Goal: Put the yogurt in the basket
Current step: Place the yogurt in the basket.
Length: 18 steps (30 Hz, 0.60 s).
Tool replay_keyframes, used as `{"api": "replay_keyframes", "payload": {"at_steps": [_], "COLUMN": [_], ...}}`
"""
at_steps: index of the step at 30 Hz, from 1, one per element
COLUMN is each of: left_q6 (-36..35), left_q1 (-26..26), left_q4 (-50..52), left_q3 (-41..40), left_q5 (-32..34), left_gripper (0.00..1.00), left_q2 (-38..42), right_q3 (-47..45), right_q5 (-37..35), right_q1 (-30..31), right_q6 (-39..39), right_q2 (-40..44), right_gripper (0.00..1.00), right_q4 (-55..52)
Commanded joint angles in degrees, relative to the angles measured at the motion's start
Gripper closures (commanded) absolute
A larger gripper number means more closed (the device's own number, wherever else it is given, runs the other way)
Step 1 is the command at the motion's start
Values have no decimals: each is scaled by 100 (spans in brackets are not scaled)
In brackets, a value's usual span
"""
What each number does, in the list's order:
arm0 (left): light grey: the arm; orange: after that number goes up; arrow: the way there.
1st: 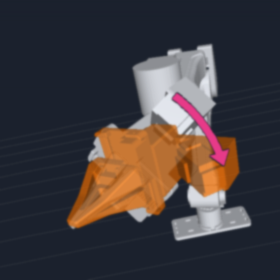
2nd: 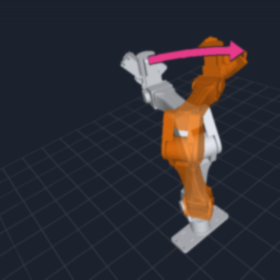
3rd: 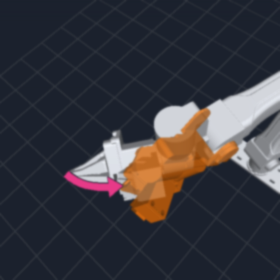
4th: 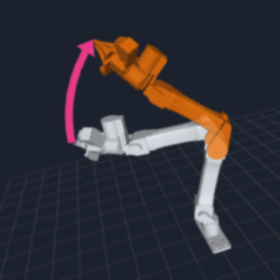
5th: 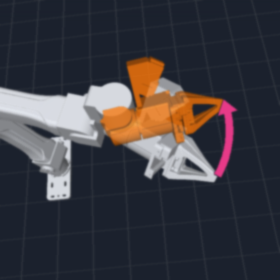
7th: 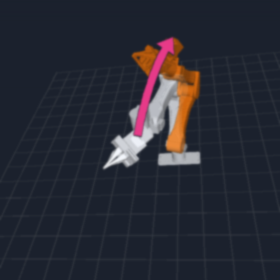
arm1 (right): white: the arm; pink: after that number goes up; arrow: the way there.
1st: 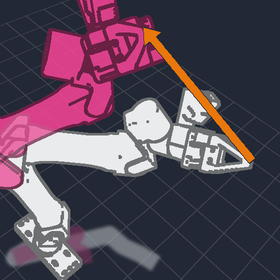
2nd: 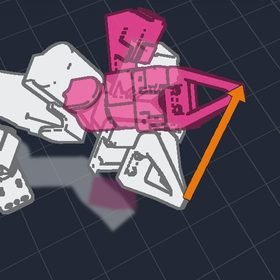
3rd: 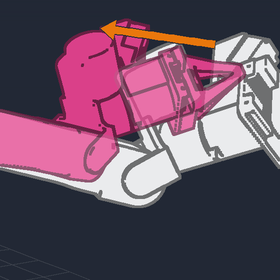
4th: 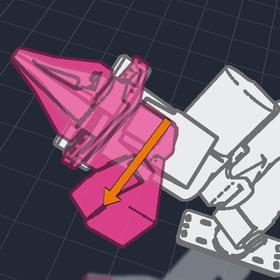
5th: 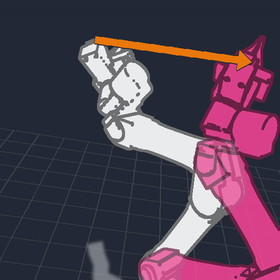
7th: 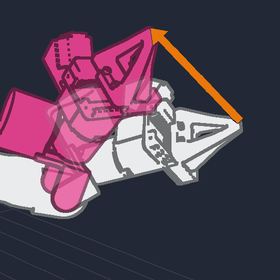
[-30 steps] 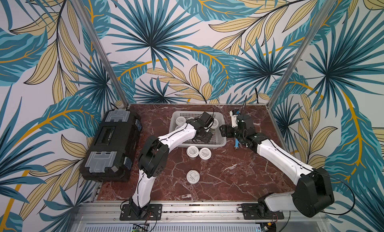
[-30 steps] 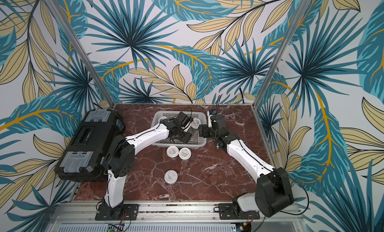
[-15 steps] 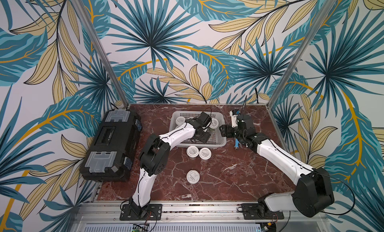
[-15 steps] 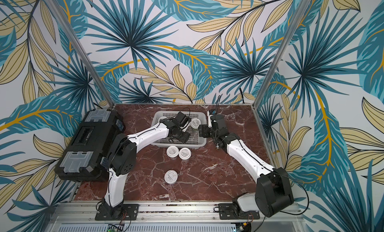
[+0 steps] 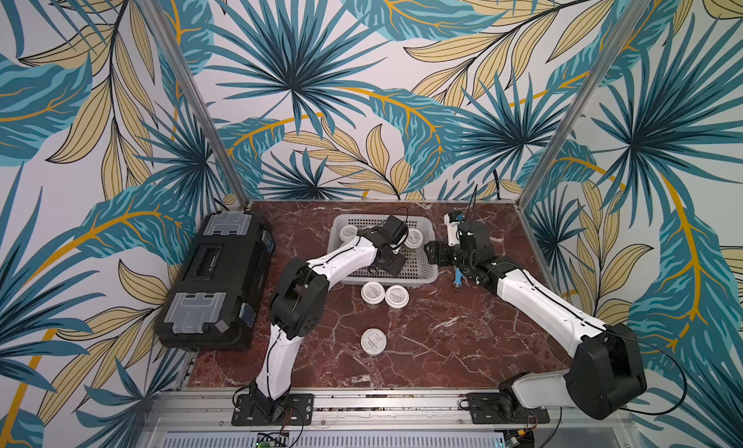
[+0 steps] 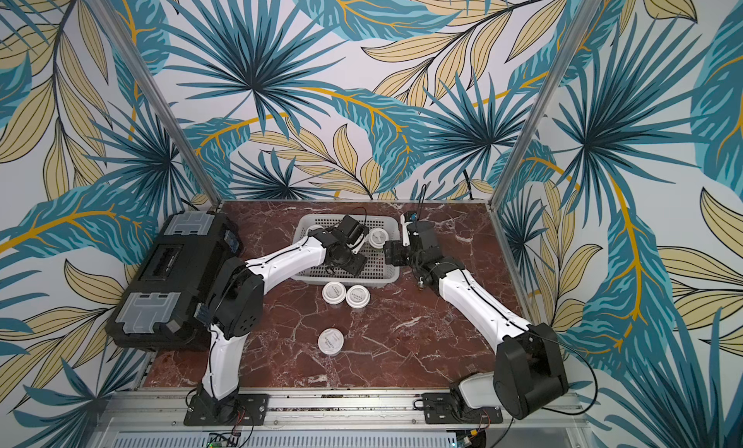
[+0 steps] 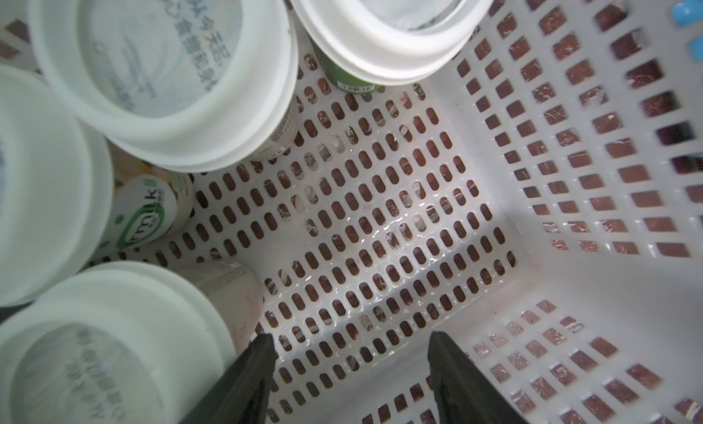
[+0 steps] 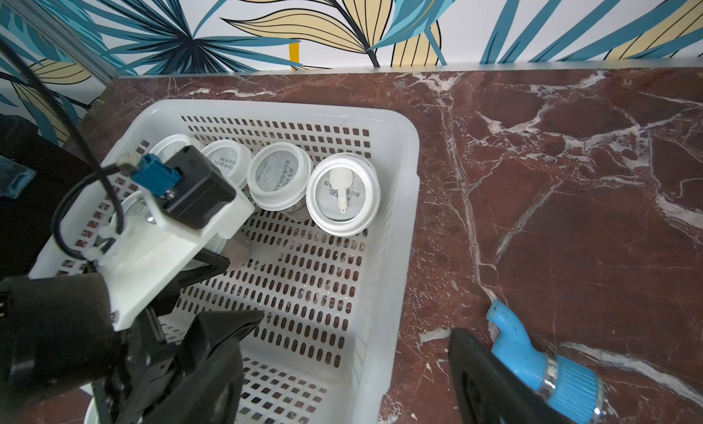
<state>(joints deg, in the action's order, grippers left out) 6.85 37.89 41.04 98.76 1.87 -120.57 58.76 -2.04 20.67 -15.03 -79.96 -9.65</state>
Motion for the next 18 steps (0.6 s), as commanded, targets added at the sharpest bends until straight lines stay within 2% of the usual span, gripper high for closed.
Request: {"api": "replay_keyframes", "payload": {"at_steps": [1, 7, 12, 15, 16, 18], "left_q6": [-72, -140, -18, 127, 244, 480], "left_q1": [-1, 101, 124, 52, 4, -67], "left_q4": [-165, -370, -975, -1714, -2032, -2760], "left_q3": [25, -33, -311, -1018, -1339, -2032], "left_q5": [-38, 139, 379, 798, 832, 885], "left_gripper": [31, 25, 21, 19, 19, 16], "left_q2": [-23, 325, 1112, 1775, 2020, 2555], "right_q3": [-67, 4, 321, 767, 832, 776], "right_q5": [69, 191, 454, 632, 657, 737], "right_q1": [12, 14, 16, 16, 15, 12], "right_q6": [4, 34, 228, 433, 448, 370], "right_q2": [-73, -72, 15, -54, -34, 138], "right_gripper": [13, 13, 12, 9, 1, 0], "right_q4": [95, 5, -677, -1503, -1690, -1857]}}
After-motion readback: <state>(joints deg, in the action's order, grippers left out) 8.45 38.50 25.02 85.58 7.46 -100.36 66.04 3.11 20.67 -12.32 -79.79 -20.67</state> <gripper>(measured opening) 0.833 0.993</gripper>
